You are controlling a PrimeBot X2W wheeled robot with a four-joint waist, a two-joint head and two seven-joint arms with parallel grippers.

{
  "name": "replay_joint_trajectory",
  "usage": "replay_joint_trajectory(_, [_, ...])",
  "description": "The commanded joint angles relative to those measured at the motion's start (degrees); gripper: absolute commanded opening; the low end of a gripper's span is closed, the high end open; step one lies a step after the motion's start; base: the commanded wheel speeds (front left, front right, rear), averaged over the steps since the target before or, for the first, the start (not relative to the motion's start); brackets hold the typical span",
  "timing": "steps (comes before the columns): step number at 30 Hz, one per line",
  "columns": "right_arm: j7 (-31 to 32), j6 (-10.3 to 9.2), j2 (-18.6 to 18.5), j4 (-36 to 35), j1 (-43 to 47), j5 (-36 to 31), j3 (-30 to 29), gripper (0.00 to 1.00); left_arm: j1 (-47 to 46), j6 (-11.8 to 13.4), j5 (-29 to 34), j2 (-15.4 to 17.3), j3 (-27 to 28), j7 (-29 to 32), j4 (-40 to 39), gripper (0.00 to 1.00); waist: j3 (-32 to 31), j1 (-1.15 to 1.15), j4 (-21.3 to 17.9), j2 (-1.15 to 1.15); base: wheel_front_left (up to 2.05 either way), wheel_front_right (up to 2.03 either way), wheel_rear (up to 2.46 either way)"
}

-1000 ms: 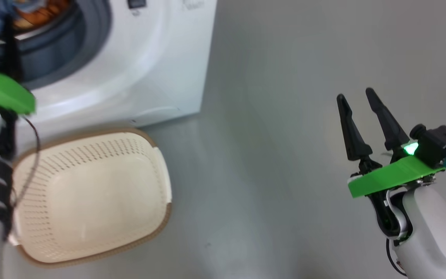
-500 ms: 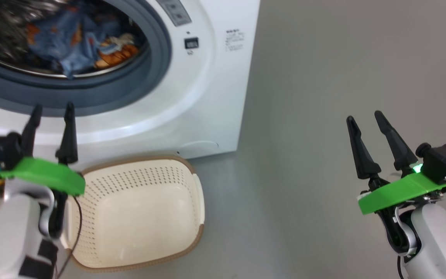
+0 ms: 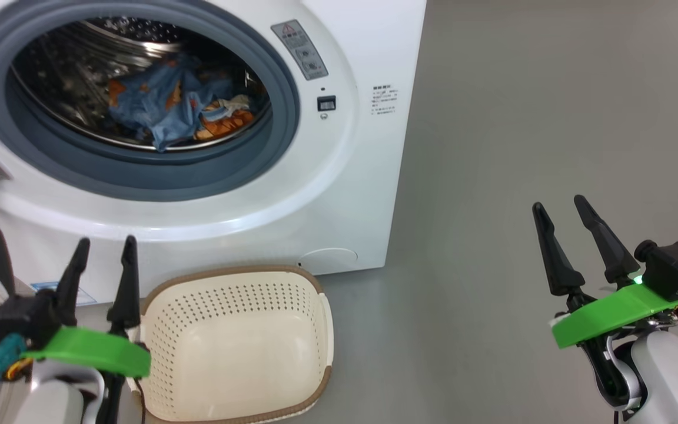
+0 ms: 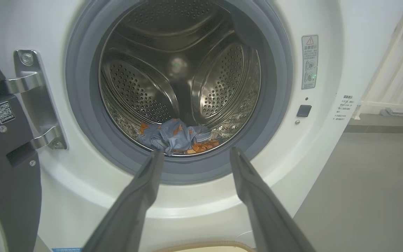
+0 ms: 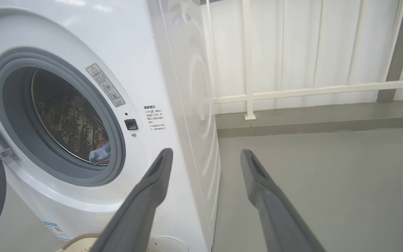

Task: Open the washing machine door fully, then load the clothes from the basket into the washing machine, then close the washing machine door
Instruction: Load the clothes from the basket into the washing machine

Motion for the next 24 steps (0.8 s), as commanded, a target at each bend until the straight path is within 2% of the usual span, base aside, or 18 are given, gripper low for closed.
replay_joint_trajectory(1, [-0.46,0.25,-1.06,-1.18,0.52,0.32,0.95,1.00,-0.12,0.74,-0.17,1.43,2.34,-0.37,-2.24,1.00,-0.58,0.01,0.33,0.00,0.00,0.00,0.00])
replay_joint_trajectory(7, [-0.46,0.25,-1.88,-0.94,1.12,0.15,1.18,1.00,3.31,1.98,-0.14,0.69,3.12,-0.37,-6.17,1.00,-1.72,0.01,0.64,0.00,0.00,0.00,0.00])
replay_joint_trajectory(24, [-0.46,0.25,-2.27,-1.10,0.94,0.24,1.98,1.00,4.91,2.97,0.46,1.29,2.10,-0.27,-8.44,1.00,-1.73,0.01,-0.05,0.00,0.00,0.00,0.00])
